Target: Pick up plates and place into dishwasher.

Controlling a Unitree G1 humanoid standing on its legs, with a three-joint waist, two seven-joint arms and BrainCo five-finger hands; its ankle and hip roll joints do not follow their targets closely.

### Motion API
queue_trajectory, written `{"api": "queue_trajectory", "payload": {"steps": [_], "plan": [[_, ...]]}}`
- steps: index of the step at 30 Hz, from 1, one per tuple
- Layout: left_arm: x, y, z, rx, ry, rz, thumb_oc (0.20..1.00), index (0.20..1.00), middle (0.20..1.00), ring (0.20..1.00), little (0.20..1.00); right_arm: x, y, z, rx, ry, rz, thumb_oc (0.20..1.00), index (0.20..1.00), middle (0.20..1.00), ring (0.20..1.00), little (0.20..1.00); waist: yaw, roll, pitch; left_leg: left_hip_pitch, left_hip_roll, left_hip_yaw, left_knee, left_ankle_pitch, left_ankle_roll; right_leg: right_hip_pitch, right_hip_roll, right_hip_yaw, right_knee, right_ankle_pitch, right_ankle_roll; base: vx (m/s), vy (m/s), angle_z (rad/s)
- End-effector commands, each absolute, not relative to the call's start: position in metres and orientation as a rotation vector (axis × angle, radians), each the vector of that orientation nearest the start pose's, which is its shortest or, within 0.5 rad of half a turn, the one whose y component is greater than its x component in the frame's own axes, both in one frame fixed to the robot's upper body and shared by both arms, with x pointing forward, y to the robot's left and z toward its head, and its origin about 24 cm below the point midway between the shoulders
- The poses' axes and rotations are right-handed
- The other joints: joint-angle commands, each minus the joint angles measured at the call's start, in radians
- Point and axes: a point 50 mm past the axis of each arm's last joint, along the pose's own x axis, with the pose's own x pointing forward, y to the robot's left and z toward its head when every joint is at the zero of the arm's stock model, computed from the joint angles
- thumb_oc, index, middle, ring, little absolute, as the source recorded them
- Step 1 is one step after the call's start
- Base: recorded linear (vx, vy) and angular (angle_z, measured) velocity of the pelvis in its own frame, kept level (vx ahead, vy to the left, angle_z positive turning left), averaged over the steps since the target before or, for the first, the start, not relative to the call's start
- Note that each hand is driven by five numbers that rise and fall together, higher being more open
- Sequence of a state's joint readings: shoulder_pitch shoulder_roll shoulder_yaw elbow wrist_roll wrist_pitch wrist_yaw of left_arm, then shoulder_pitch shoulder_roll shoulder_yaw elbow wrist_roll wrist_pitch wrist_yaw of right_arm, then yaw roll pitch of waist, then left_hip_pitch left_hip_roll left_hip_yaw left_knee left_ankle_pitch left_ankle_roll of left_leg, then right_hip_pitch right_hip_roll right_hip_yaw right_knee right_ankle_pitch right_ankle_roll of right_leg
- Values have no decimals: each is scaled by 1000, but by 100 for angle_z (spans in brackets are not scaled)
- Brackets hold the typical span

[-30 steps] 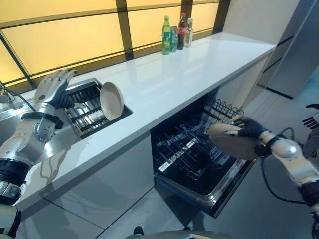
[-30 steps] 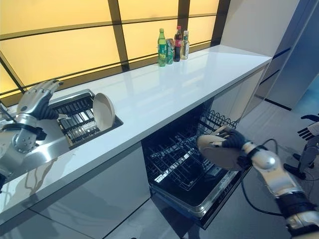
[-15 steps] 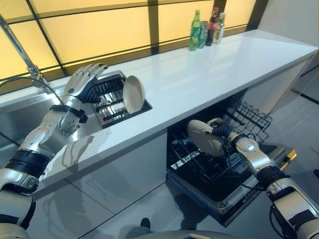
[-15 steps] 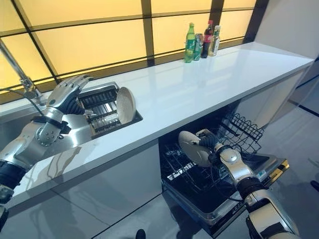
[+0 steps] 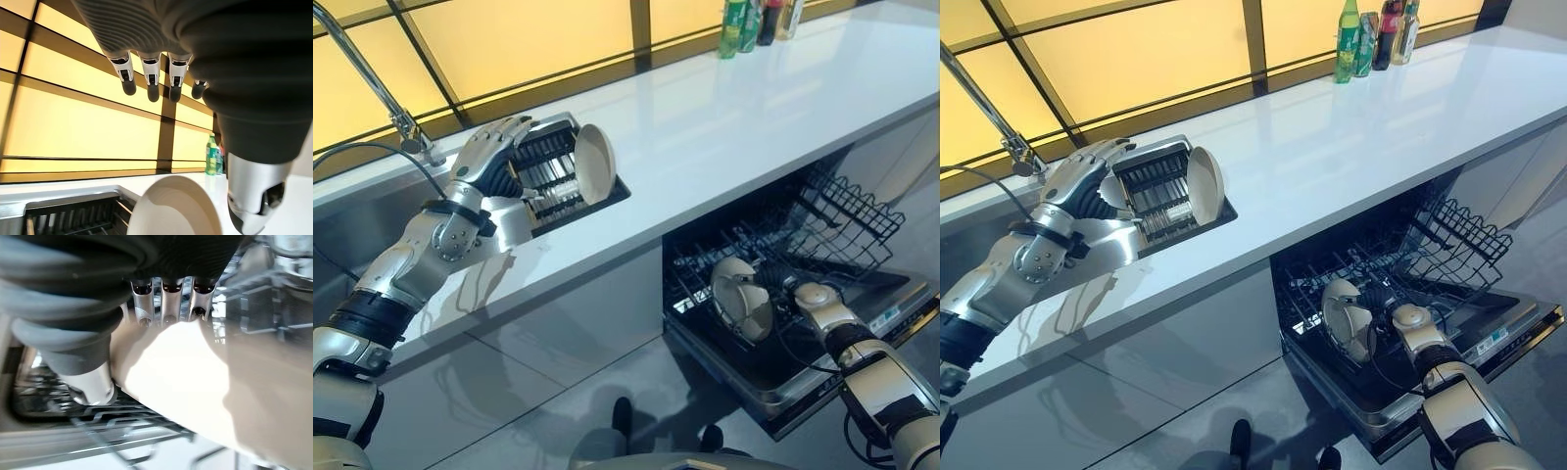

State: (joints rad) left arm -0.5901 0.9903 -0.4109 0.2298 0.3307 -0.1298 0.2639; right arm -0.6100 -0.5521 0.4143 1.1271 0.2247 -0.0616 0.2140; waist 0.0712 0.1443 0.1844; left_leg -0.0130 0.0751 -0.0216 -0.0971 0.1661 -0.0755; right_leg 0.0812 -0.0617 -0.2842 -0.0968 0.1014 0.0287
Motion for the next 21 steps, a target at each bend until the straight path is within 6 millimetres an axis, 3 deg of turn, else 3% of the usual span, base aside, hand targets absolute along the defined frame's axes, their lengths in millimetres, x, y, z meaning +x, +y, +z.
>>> {"api": "queue_trajectory", "payload": {"steps": [1, 4, 5, 6, 7, 12, 14, 15, 21], "plan": [[326, 229, 260, 1308, -707, 132, 1000, 1000, 1000, 1000, 1000, 339, -293, 40, -554, 487, 62, 200, 200, 200, 200, 200, 33, -3, 85, 29, -63, -5, 16, -164, -5, -30, -80, 20, 45, -123, 57, -13, 37, 3], [324, 227, 260, 1313, -713, 123, 1000, 1000, 1000, 1000, 1000, 335, -299, 37, -550, 507, 31, 200, 200, 200, 200, 200, 30, 5, 96, 26, -64, -4, 16, -161, -7, -38, -82, 20, 49, -121, 57, -12, 23, 2], [324, 227, 259, 1316, -709, 119, 1000, 1000, 1000, 1000, 1000, 334, -302, 36, -568, 509, 3, 567, 567, 567, 567, 567, 27, 9, 101, 25, -64, -1, 17, -160, -7, -41, -82, 21, 52, -120, 57, 0, 0, 0], [324, 227, 259, 1316, -709, 118, 1000, 1000, 1000, 1000, 1000, 333, -302, 36, -572, 507, -2, 837, 837, 837, 837, 837, 27, 9, 102, 25, -64, -1, 17, -160, -7, -41, -82, 22, 53, -120, 57, 0, 0, 0], [324, 227, 259, 1319, -703, 116, 1000, 1000, 1000, 1000, 1000, 334, -304, 38, -591, 481, -31, 1000, 1000, 1000, 1000, 1000, 25, 9, 106, 26, -64, 0, 17, -160, -7, -42, -82, 23, 53, -119, 57, 0, 0, 0], [323, 234, 253, 1352, -685, 144, 1000, 1000, 1000, 1000, 1000, 345, -292, 64, -612, 274, -84, 1000, 1000, 1000, 1000, 1000, 7, -2, 111, 37, -60, 9, 19, -161, -5, -38, -81, 28, 60, -115, 59, 30, 4, 0], [324, 239, 249, 1398, -675, 185, 1000, 1000, 1000, 1000, 1000, 351, -279, 90, -656, 104, -118, 1000, 1000, 1000, 1000, 1000, -9, -10, 108, 44, -59, 19, 21, -164, -4, -35, -80, 32, 63, -115, 61, 86, 35, 0], [325, 244, 248, 1441, -663, 222, 1000, 1000, 1000, 1000, 1000, 354, -267, 113, -665, -32, -141, 1000, 1000, 1000, 1000, 1000, -26, -17, 104, 49, -57, 27, 20, -166, -4, -35, -78, 39, 66, -115, 62, 92, 42, 1], [334, 268, 250, 1625, -583, 357, 1000, 1000, 1000, 1000, 1000, 334, -234, 168, -684, -379, -6, 1000, 1000, 1000, 1000, 1000, -105, -34, 95, 68, -55, 73, 18, -179, 0, -40, -75, 77, 67, -113, 78, 103, 82, -4]]}}
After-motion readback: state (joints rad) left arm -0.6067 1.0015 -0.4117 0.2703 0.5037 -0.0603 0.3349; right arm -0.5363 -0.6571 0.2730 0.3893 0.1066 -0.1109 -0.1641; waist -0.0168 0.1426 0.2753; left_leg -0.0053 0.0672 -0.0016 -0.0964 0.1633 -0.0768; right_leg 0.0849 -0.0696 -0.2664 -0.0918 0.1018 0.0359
